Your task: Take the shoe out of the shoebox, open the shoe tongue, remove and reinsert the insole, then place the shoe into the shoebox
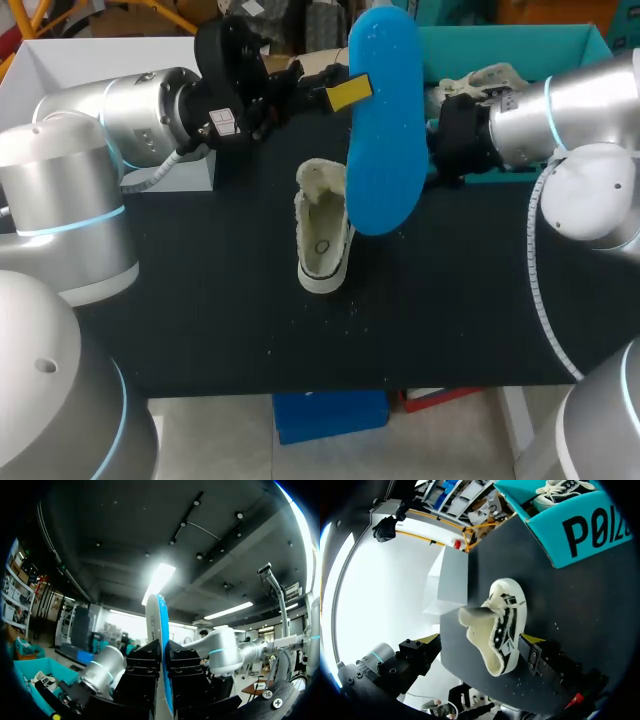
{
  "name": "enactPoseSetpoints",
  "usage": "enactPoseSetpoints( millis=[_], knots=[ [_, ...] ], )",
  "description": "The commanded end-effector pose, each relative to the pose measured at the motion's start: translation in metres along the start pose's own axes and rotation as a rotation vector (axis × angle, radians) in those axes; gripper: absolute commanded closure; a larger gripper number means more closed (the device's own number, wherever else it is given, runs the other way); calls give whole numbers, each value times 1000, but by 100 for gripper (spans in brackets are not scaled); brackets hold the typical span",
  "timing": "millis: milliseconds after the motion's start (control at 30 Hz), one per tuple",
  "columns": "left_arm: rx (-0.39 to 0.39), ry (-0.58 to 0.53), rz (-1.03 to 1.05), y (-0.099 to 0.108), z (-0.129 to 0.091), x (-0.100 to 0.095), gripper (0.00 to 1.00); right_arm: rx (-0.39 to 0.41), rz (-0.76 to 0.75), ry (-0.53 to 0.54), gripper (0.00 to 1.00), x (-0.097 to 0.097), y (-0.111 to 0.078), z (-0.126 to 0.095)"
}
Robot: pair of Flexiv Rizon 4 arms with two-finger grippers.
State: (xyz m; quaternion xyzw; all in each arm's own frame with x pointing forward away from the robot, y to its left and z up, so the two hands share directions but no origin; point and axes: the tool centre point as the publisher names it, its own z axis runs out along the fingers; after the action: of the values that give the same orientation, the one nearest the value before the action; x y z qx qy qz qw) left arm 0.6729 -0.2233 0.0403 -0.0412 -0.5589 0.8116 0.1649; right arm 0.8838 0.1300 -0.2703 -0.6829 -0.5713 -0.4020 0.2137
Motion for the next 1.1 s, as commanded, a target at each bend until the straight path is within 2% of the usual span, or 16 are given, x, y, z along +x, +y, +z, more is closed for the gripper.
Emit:
enactPoseSetpoints(
  millis=[33, 67, 100, 133, 167, 233, 300, 333, 367, 467, 1000, 1033, 1067, 1100],
  knots=[
    [1, 1, 1, 1, 0, 0, 100, -59, -46, 125, 0, 2, -6, -14],
    [1, 1, 1, 1, 0, 0, 100, -59, -46, 125, 0, 2, -6, -14],
    [-67, -2, 61, 3, 1, -1, 100, -59, -46, 125, 0, 2, -6, -14],
    [-87, 2, 102, 5, 2, -2, 100, -59, -46, 125, 0, 2, -6, -14],
    [-154, -18, 179, 7, 3, -3, 100, -59, -46, 125, 0, 2, -6, -14],
    [-400, -26, 343, 16, 7, -3, 100, -59, -46, 125, 0, 2, -6, -14],
    [-572, -46, 482, 27, 9, -5, 100, -59, -46, 125, 0, 2, -6, -14],
    [-713, -71, 579, 35, 11, -6, 100, -59, -46, 125, 0, 2, -6, -14],
    [-805, -116, 687, 43, 12, -8, 100, -59, -46, 125, 0, 2, -6, -14],
    [-830, -141, 769, 56, 17, -10, 100, -59, -46, 125, 0, 2, -6, -14],
    [-830, -141, 769, 56, 17, -10, 100, -59, -46, 125, 0, 2, -6, -14],
    [-846, -100, 874, 62, 21, -3, 100, -59, -46, 125, 0, 2, -6, -14],
    [-821, -64, 942, 69, 23, 1, 100, -59, -46, 125, 0, 2, -6, -14],
    [-757, -54, 1002, 77, 20, 4, 100, -59, -46, 125, 0, 2, -6, -14]
  ],
)
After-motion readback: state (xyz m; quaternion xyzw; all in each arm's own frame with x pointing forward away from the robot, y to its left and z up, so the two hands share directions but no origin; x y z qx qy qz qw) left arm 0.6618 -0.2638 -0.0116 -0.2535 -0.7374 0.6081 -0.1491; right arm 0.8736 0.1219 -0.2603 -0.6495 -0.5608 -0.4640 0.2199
